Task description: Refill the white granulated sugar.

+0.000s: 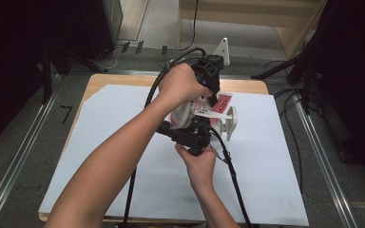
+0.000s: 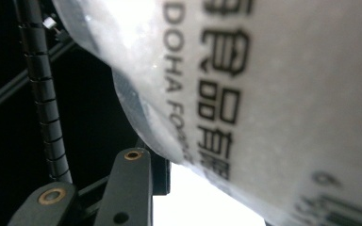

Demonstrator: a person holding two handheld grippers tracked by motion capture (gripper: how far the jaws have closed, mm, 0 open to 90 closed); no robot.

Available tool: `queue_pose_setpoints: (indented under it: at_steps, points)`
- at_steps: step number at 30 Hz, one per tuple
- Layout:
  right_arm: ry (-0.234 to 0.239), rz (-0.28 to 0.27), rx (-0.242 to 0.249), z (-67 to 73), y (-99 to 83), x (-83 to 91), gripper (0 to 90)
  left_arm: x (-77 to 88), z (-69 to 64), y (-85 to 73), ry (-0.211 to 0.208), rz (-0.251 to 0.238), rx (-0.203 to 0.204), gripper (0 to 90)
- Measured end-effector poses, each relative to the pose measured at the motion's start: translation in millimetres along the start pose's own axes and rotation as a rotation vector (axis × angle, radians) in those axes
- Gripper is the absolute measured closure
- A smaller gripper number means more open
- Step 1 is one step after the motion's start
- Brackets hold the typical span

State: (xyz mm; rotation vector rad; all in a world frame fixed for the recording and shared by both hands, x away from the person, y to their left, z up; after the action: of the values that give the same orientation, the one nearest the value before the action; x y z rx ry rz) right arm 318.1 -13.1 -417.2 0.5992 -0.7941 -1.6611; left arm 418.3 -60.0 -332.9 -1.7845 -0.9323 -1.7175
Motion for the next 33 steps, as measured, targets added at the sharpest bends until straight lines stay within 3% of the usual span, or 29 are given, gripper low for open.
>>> queue_pose_setpoints:
  at_steps: [5, 9, 17, 33]
  points:
    - [0.029, -0.028, -0.024, 1.8, 3.6, -0.9, 65.4, 1.6, -3.3, 3.1, 0.030, -0.003, -0.018, 84.8]
    - [0.047, -0.039, -0.034, 2.9, 5.4, 0.5, 65.3, 3.1, -5.2, 4.9, 0.024, -0.005, -0.021, 84.2]
    - [0.036, -0.039, -0.023, 2.6, 3.9, 2.1, 65.6, 2.5, -6.0, 4.6, 0.000, -0.016, -0.024, 84.2]
    - [0.036, -0.052, -0.032, 1.6, 1.0, 2.7, 66.6, 3.7, -4.0, 1.6, -0.002, -0.041, -0.040, 78.0]
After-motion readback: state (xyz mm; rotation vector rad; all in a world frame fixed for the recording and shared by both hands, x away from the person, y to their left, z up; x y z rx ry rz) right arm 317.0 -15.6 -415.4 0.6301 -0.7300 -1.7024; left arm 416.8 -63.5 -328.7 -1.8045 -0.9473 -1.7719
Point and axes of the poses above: each handheld gripper's, and its own axes: x roughly backward along the jaws, y roughly out of its top, z roughly to its left, the point moved 6 cm from there along -x, roughly forward along the jaws, and after that the axes turned 11 degrees about y, right-handed, at the moved point
